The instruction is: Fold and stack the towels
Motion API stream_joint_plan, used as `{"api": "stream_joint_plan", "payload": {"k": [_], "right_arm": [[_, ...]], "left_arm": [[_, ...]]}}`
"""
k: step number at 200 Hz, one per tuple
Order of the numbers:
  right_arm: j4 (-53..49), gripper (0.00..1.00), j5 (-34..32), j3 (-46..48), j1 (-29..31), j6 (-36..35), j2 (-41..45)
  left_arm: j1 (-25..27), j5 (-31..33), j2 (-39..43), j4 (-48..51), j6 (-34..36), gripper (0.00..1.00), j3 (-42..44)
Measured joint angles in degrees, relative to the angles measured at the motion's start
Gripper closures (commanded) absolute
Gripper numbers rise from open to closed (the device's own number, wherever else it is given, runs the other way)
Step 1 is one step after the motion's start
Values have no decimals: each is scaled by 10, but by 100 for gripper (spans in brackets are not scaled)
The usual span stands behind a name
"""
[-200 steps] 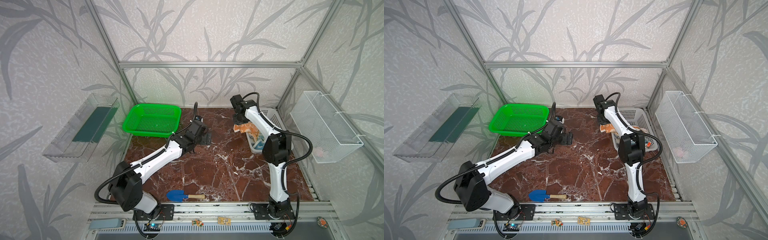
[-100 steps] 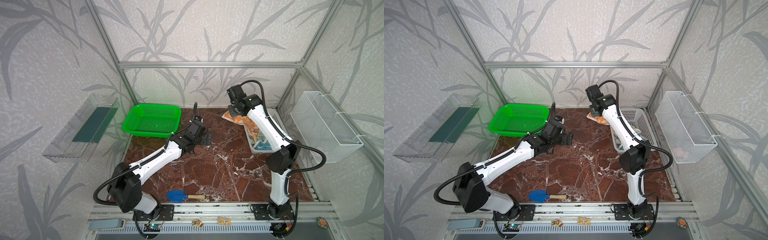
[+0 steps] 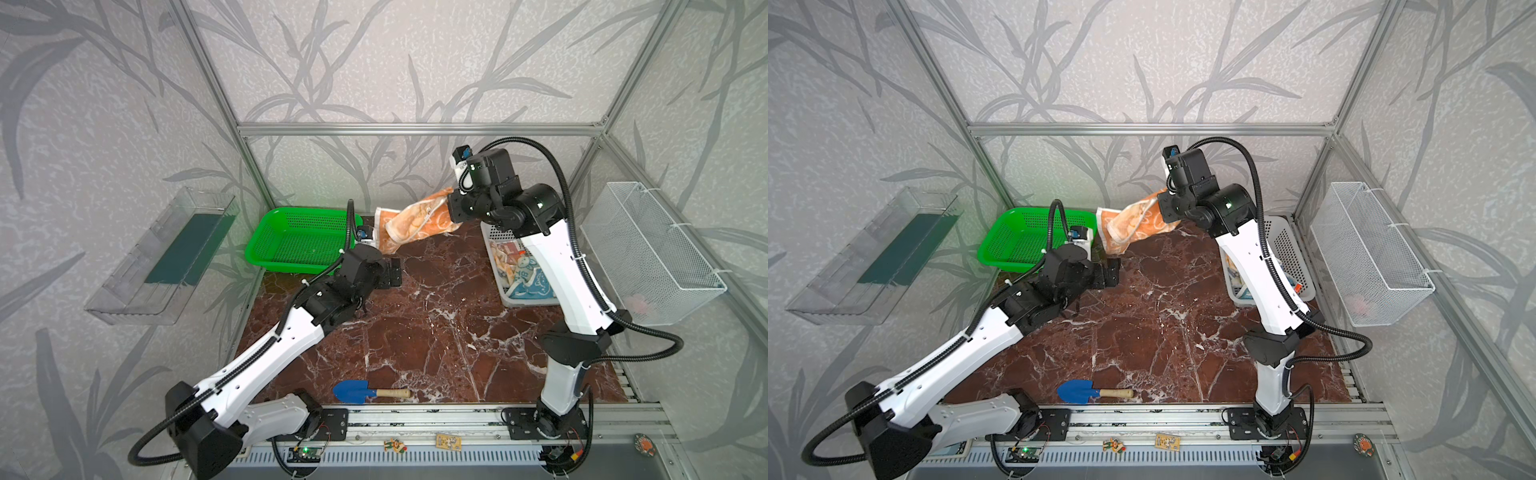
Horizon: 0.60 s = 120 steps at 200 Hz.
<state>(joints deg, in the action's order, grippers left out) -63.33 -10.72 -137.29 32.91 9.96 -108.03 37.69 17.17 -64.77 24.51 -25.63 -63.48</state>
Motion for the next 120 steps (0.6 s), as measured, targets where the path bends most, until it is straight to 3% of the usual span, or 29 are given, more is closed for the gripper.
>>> {"api": "stream_joint_plan", "payload": {"k": [17, 34, 61, 82, 120], "right_arm": [[39, 48, 25, 121, -38, 23, -4], [60, 32, 48, 218, -69, 35, -35], [66, 8, 79, 291, -93, 45, -77], [75, 2, 93, 320, -91, 45, -65], [120, 3, 135, 391, -82, 46, -1]], "left_arm": [[-10, 14, 19, 9, 0, 1, 8], [-20, 19, 26, 14, -1, 1, 15], [-30, 16, 22, 18, -8, 1, 30], [-33, 3, 11, 19, -16, 1, 41], [-34, -24, -6, 16, -35, 1, 61]]}}
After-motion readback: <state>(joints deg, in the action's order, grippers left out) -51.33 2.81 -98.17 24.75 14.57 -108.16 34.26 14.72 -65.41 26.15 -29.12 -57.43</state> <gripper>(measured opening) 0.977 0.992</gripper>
